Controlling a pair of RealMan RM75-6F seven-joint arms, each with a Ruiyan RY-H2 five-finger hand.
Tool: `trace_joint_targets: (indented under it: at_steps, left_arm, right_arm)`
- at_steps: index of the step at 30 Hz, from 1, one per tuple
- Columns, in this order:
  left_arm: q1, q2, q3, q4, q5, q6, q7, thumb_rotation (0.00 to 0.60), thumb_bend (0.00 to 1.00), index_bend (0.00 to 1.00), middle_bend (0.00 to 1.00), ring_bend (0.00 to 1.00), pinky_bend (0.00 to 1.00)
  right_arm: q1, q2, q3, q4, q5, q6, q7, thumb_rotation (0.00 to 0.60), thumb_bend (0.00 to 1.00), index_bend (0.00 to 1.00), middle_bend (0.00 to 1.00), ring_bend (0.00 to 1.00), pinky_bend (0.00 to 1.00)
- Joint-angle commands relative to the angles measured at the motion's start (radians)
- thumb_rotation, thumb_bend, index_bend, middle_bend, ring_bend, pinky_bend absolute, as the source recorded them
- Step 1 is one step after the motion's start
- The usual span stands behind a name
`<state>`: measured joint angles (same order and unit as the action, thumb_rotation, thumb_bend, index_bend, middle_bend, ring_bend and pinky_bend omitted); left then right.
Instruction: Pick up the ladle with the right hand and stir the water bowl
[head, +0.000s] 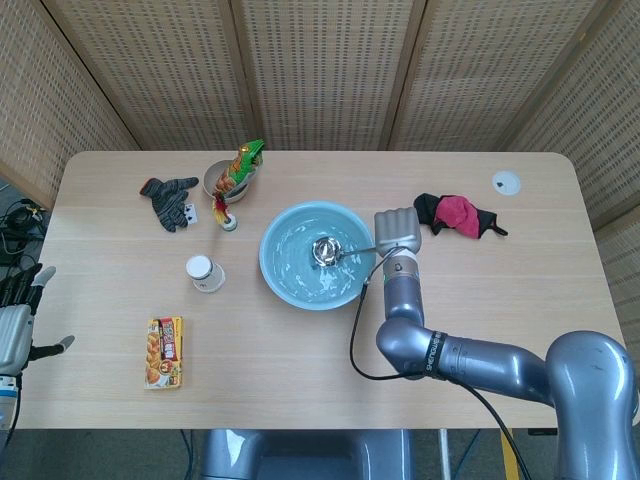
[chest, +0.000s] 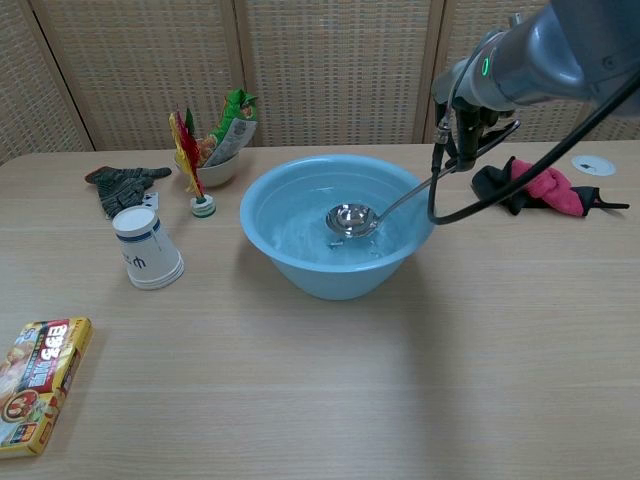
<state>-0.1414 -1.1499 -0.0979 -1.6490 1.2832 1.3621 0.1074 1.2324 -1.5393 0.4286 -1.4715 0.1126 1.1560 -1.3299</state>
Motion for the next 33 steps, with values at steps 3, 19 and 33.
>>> trace_joint_targets:
  at_steps: [3,19,33]
  left_arm:
    - [0.0,0.001,-0.001,-0.001,-0.002,0.0,-0.002,0.6,0.0,0.0,0.0,0.0,0.0]
    - [0.001,0.007,0.0,-0.006,0.001,0.001,-0.011,0.6,0.0,0.0,0.0,0.0,0.0]
    - [0.0,0.007,0.003,-0.008,0.003,0.001,-0.011,0.6,0.0,0.0,0.0,0.0,0.0]
  right_arm:
    - [0.008,0.021,0.013,-0.009,0.023,-0.001,0.003,0.6,0.96,0.81,1.0,0.99,1.0]
    - [0.032,0.094,0.05,-0.09,0.078,0.022,0.02,0.6,0.96,0.81,1.0,0.99,1.0]
    - [0.045,0.142,0.061,-0.143,0.098,0.039,0.043,0.6,0.96,0.81,1.0,0.99,1.0]
